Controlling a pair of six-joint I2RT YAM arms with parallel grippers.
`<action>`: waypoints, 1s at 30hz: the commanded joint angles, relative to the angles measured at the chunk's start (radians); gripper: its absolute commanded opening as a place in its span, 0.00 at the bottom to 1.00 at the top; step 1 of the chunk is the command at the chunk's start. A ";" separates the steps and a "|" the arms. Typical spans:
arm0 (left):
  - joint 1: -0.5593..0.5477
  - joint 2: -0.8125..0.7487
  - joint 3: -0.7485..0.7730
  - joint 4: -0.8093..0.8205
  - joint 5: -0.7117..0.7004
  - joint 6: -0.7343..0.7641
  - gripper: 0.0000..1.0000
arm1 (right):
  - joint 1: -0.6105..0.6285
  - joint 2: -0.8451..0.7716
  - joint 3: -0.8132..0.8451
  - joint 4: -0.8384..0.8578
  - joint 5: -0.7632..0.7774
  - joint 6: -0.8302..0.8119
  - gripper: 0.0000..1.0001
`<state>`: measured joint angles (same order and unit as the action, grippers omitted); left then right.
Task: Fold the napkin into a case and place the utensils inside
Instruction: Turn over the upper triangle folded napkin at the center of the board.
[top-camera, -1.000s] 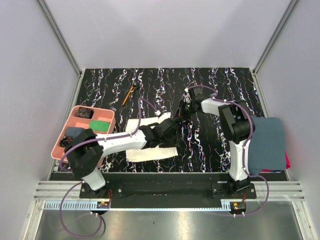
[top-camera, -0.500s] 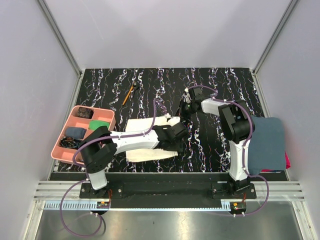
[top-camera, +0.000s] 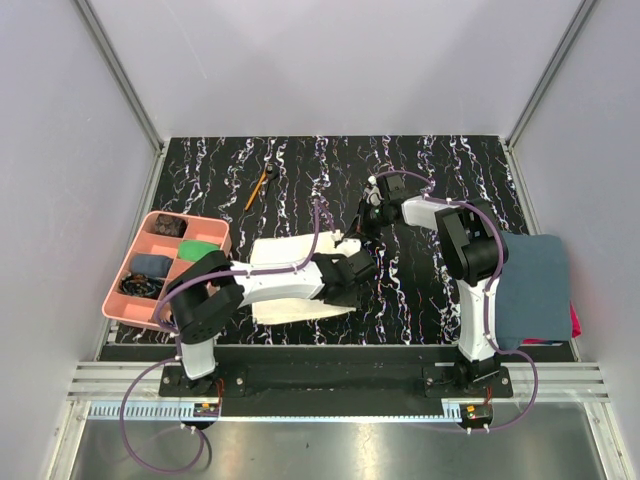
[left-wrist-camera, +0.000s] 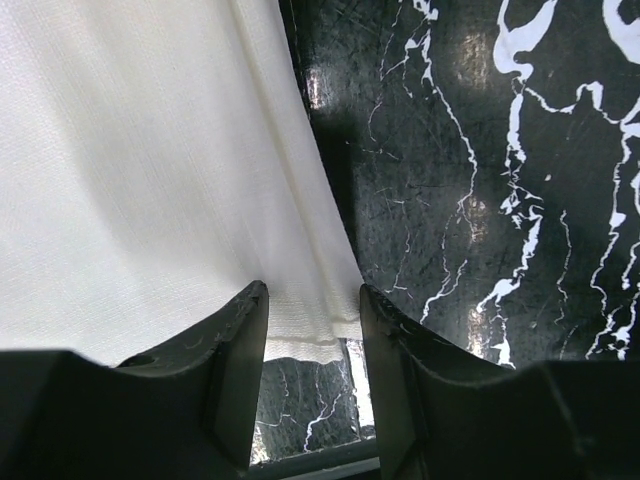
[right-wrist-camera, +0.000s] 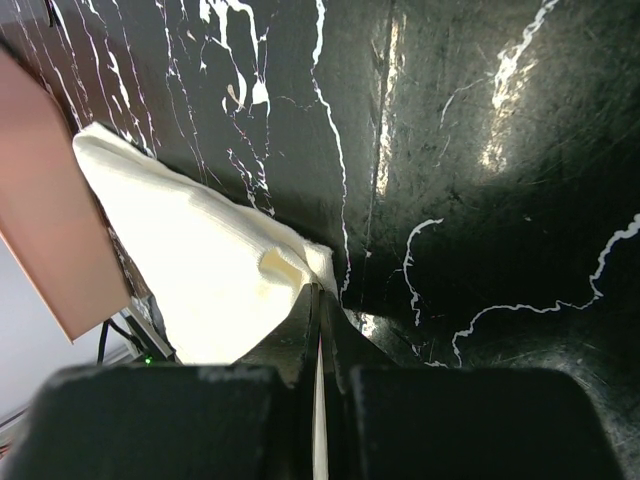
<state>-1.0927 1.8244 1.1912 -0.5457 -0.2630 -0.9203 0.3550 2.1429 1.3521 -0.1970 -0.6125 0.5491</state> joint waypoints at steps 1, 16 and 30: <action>-0.004 0.026 0.053 0.007 -0.030 0.018 0.44 | -0.004 0.025 0.021 0.014 0.013 -0.018 0.00; -0.029 -0.039 0.018 0.006 0.002 0.035 0.00 | -0.004 0.034 0.042 0.015 0.040 0.000 0.00; -0.050 -0.030 0.013 0.010 0.073 0.044 0.00 | -0.004 0.043 0.045 0.011 0.057 0.009 0.00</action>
<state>-1.1275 1.8034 1.1885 -0.5472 -0.2398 -0.8867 0.3550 2.1586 1.3708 -0.1951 -0.6132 0.5663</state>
